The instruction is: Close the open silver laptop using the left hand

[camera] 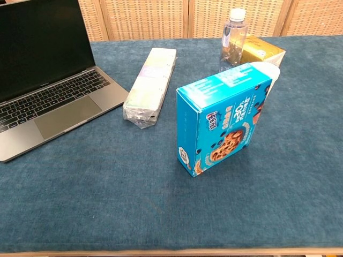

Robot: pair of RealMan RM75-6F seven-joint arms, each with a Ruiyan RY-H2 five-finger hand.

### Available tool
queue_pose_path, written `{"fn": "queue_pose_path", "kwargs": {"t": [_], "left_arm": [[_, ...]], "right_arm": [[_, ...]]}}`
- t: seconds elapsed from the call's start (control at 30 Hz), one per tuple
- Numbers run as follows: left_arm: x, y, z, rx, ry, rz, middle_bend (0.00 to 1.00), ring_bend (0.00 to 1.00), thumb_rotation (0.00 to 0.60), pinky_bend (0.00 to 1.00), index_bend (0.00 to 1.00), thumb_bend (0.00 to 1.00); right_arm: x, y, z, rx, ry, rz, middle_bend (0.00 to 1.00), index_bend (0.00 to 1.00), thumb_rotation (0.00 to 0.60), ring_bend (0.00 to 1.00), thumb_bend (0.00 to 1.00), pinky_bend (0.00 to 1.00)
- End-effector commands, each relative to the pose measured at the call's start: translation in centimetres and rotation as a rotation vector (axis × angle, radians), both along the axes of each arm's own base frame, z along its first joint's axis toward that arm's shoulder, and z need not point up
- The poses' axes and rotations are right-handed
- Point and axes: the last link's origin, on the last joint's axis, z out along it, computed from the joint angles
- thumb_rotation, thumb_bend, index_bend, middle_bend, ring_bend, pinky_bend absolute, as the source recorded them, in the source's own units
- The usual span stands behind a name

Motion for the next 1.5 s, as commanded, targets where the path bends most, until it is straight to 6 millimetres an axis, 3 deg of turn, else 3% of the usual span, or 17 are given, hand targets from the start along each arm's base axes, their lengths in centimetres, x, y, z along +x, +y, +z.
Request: {"fn": "queue_pose_path", "kwargs": {"t": [0.03, 0.33, 1.03, 1.5], "left_arm": [[0.7, -0.2, -0.7, -0.004, 0.039, -0.024, 0.23, 0.32, 0.246, 0.39, 0.35, 0.0], [2.8, -0.3, -3.5, -0.048, 0.169, -0.081, 0.24, 0.33, 0.245, 0.39, 0.36, 0.0], [5.7, -1.4, -8.8, -0.182, 0.349, -0.186, 0.24, 0.32, 0.245, 0.39, 0.37, 0.0], [6.0, -1.7, -12.1, -0.261, 0.414, -0.202, 0.24, 0.31, 0.245, 0.39, 0.37, 0.0]], "right_arm": [[0.0, 0.0, 0.0, 0.0, -0.001, 0.0, 0.0, 0.0, 0.6, 0.0, 0.0, 0.0], [0.0, 0.0, 0.1, -0.001, -0.003, -0.001, 0.0, 0.0, 0.6, 0.0, 0.0, 0.0], [-0.1, 0.1, 0.4, -0.006, -0.008, -0.004, 0.0, 0.0, 0.6, 0.0, 0.0, 0.0], [-0.2, 0.0, 0.4, -0.007, -0.011, -0.009, 0.0, 0.0, 0.6, 0.0, 0.0, 0.0]]}}
